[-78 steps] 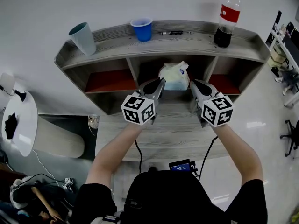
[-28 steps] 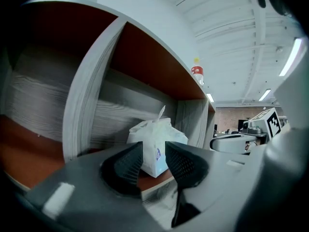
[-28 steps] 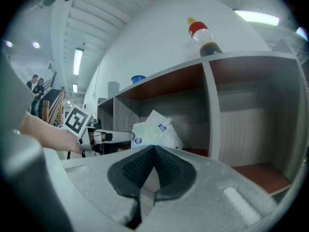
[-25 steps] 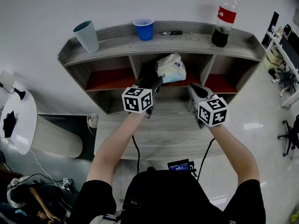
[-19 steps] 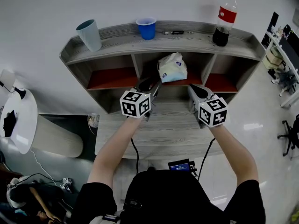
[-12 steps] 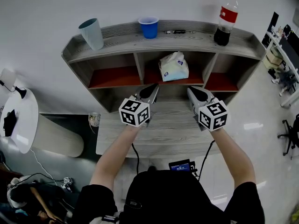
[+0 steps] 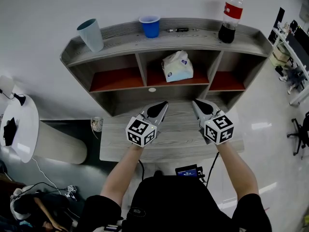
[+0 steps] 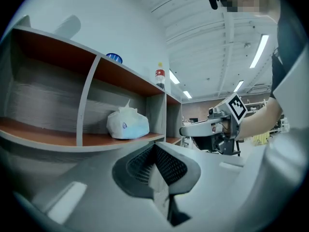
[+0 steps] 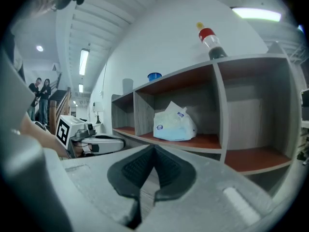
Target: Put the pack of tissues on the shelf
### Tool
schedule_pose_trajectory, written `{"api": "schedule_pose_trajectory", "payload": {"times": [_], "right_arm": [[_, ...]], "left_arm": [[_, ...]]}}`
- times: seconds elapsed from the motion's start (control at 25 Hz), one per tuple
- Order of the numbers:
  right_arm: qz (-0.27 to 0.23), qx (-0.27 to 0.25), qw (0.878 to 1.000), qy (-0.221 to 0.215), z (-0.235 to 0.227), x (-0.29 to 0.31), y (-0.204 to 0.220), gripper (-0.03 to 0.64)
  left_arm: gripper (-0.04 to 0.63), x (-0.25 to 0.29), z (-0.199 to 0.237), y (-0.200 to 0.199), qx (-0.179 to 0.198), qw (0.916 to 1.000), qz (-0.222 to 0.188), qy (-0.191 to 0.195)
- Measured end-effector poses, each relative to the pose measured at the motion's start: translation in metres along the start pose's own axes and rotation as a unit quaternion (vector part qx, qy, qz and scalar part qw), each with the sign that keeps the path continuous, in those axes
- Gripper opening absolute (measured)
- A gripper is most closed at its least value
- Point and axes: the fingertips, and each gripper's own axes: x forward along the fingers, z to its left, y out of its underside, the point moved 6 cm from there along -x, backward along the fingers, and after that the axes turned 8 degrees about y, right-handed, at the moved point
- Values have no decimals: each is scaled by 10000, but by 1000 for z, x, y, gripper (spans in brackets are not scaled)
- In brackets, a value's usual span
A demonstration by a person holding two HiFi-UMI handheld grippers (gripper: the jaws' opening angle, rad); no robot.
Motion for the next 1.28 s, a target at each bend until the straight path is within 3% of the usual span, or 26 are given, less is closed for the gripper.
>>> {"api": "schedule_pose_trajectory", "payload": {"times": [0.48,1.08,1.28], "right_arm": [[101,105,9998,145,4,-11,34,3],[72,46,10000,39,-5,-18,41,3],[84,123,9999,-18,-19,-28,43,4]], "left_arm": [[0,3,-22,30,-190,9996,75,184],[0,8,-33,41,-236,9996,133,13],[-3,9,-47,46,-405,9991,73,-117]]}}
